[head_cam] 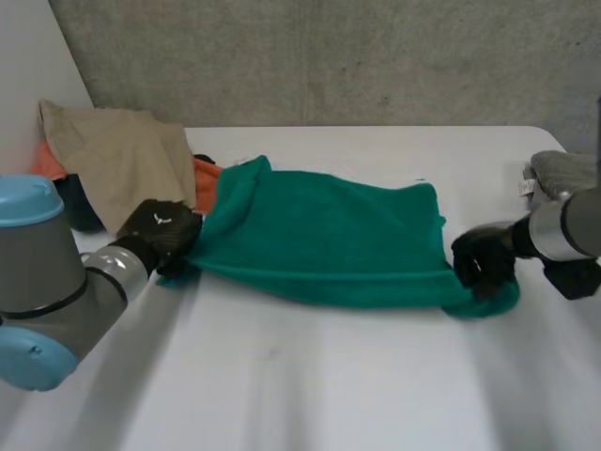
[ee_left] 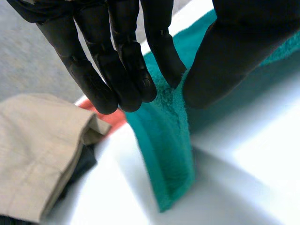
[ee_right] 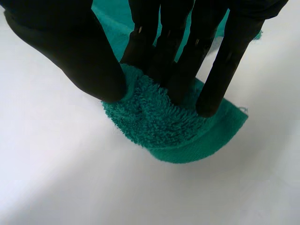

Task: Fold the laundry.

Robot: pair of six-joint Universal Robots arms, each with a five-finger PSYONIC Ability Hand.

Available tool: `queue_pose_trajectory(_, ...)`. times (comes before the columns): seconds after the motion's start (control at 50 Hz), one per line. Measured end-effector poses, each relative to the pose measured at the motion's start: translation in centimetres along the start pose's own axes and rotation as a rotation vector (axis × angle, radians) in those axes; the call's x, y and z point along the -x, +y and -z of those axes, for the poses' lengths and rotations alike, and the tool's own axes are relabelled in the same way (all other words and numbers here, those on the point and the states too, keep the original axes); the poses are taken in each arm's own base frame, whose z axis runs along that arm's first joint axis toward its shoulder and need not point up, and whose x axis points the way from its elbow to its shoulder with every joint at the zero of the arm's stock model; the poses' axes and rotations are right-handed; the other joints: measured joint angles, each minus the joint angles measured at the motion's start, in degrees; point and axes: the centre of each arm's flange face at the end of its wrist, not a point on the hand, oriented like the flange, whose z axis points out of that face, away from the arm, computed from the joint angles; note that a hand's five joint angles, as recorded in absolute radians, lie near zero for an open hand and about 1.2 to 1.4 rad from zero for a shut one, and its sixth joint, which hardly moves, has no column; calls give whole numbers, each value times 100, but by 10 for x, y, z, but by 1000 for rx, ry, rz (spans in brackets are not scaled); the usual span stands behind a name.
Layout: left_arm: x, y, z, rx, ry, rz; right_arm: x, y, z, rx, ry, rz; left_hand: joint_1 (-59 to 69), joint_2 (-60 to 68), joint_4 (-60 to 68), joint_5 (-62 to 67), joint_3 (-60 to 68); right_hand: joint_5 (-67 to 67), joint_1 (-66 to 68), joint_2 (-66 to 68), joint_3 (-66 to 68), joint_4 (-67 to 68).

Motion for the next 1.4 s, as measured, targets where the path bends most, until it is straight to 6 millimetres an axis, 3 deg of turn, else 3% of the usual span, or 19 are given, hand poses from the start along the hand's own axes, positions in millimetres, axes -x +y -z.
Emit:
queue_pose_trajectory(0.1, -4, -1, 12, 56, 53, 5, 12, 12, 14, 28, -2, 153, 0, 0, 0, 0, 0, 0, 0, 0, 0, 11)
queue_pose_trajectory(0.18, -7, 0, 11, 69, 81, -11, 17, 16, 12, 20, 16, 212, 0, 0, 0, 0, 0, 0, 0, 0, 0, 16)
queue_pose_trajectory(0.24, -9, 3, 5, 71, 91, -30, 18, 16, 7, 10, 33, 229, 0, 0, 0, 0, 0, 0, 0, 0, 0, 16)
queue_pose_trajectory(0.32, 2, -9, -22, -8, 38, -85, 13, 1, -3, -75, 117, 260, 0, 2, 3, 0, 6, 0, 0, 0, 34, 17)
queue_pose_trajectory(0.34, 12, -22, -35, -74, -8, -108, 5, -22, -6, -190, 214, 273, 0, 3, 9, 0, 6, 19, 0, 0, 38, 19)
queue_pose_trajectory(0.38, 25, -43, -47, -169, -71, -130, -2, -41, -5, -291, 292, 275, 0, 3, 9, 0, 6, 25, 0, 0, 42, 20)
queue_pose_trajectory(0.4, 46, -78, -57, -314, -166, -153, -13, -76, 5, -485, 423, 265, 0, 4, 17, 0, 7, 24, 0, 0, 42, 20)
queue_pose_trajectory(0.5, 98, -181, -47, -712, -415, -160, -28, -155, 60, -1007, 688, 218, 0, 4, 17, 0, 7, 25, 0, 0, 42, 21)
queue_pose_trajectory(0.56, 117, -221, -30, -860, -498, -149, -26, -181, 93, -1245, 776, 205, 0, 4, 18, 0, 7, 59, 0, 0, 42, 22)
queue_pose_trajectory(0.64, 125, -236, -19, -902, -524, -137, -19, -191, 110, -1385, 808, 214, 0, 4, 18, 0, 7, 90, 0, 0, 42, 22)
queue_pose_trajectory(0.72, 126, -223, -20, -824, -502, -124, -11, -182, 98, -1378, 773, 237, 0, 4, 18, 0, 7, 90, 0, 0, 42, 22)
queue_pose_trajectory(0.82, 111, -171, -27, -631, -426, -99, -10, -150, 57, -1228, 696, 243, 0, 4, 18, 0, 7, 90, 0, 0, 55, 27)
queue_pose_trajectory(0.9, 87, -119, -28, -476, -342, -76, -7, -111, 18, -1067, 619, 228, 0, 4, 19, 0, 7, 90, 0, 0, 55, 31)
queue_pose_trajectory(1.0, 38, -41, -24, -281, -188, -49, 9, -39, -39, -830, 467, 212, 0, 4, 18, 0, 7, 90, 0, 0, 55, 40)
queue_pose_trajectory(1.12, -5, 21, -17, -151, -56, -35, 20, 18, -73, -666, 375, 219, 0, 5, 18, 0, 7, 90, 0, 0, 55, 43)
queue_pose_trajectory(1.18, -13, 35, -16, -125, -31, -31, 16, 31, -77, -626, 375, 218, 0, 5, 18, 0, 7, 90, 0, 0, 55, 42)
queue_pose_trajectory(1.22, -13, 39, -17, -119, -28, -26, 12, 34, -76, -609, 388, 213, -2402, -2297, -2226, -2006, -2231, 90, 0, 0, 55, 42)
queue_pose_trajectory(1.26, -11, 40, -17, -117, -31, -19, 8, 35, -73, -602, 401, 208, -3143, -3049, -3061, -2833, -2977, 90, 0, 0, 55, 42)
queue_pose_trajectory(1.4, 8, 42, -19, -88, -65, 53, -9, 35, -65, -570, 451, 173, -4066, -4169, -4233, -4027, -4108, 90, 0, 0, 55, 42)
